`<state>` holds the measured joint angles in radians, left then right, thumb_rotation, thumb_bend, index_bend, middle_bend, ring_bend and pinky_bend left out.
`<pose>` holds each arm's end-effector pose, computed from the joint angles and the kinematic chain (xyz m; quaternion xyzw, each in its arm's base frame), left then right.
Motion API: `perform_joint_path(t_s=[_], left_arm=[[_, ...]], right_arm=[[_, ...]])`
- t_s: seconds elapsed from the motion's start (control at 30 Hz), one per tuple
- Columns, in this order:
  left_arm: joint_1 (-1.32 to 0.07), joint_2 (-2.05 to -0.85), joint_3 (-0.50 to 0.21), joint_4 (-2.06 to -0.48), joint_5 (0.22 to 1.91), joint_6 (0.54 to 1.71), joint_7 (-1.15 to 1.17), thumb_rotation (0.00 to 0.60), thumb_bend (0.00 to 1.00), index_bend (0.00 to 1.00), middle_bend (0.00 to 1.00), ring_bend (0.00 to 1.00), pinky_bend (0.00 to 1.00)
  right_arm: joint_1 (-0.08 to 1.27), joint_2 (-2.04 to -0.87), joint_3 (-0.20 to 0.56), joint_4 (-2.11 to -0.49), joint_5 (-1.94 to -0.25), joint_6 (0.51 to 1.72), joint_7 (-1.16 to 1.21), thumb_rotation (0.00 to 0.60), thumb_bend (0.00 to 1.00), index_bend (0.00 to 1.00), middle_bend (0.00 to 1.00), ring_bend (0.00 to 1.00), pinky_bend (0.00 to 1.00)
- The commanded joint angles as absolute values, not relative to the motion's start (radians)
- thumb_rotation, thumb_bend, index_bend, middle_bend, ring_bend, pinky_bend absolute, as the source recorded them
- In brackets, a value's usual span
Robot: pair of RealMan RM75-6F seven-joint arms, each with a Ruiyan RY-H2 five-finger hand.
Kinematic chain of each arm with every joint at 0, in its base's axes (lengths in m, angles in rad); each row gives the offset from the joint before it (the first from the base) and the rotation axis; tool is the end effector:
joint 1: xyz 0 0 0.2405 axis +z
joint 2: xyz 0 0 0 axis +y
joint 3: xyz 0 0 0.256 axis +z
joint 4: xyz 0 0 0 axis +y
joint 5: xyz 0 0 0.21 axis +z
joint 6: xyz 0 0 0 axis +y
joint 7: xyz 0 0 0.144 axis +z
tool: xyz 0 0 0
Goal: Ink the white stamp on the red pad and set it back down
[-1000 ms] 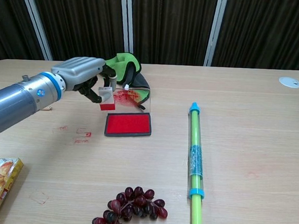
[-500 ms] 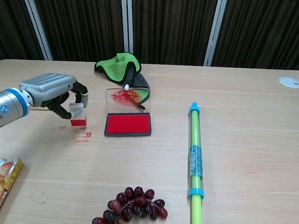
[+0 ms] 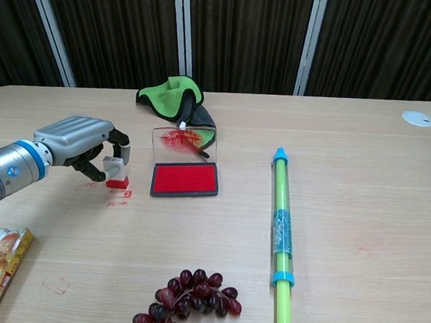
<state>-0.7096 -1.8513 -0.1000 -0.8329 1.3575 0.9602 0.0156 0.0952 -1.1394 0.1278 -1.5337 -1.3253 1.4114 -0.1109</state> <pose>-0.2165 0.3635 -0.0698 -0.7471 -0.3487 -0.3495 0.4450 -0.3429 -0.1998 0.1731 0.5643 -0.3772 0.3176 0.6622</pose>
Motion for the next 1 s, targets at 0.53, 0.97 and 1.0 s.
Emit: perform_joint_path(t_s=[0.53,0.97,1.0], left_arm=[[-0.692,-1.788,-0.129,-0.917,1.366,1.009,0.013,0.6,0.19,0.26,0.18,0.78,0.84],[-0.476,-1.425,-0.073,-1.323,1.38,1.278,0.145,0.6,0.0,0.03,0.0,0.11,0.08],[-0.452,-1.39,-0.063,-1.379,1.366,1.293,0.198,0.6,0.0,0.0,0.0,0.03,0.02]], right_arm=[[0.094,-1.138,0.126,-1.54,-1.329,1.415,-0.111,0.6,0.0,0.0,0.0,0.0,0.0],[0.091,-1.125,0.116,-1.569,-1.364,1.428,-0.093,0.6,0.0,0.0,0.0,0.0,0.0],[0.091,-1.124,0.115,-1.571,-1.367,1.43,-0.092,0.6,0.0,0.0,0.0,0.0,0.0]])
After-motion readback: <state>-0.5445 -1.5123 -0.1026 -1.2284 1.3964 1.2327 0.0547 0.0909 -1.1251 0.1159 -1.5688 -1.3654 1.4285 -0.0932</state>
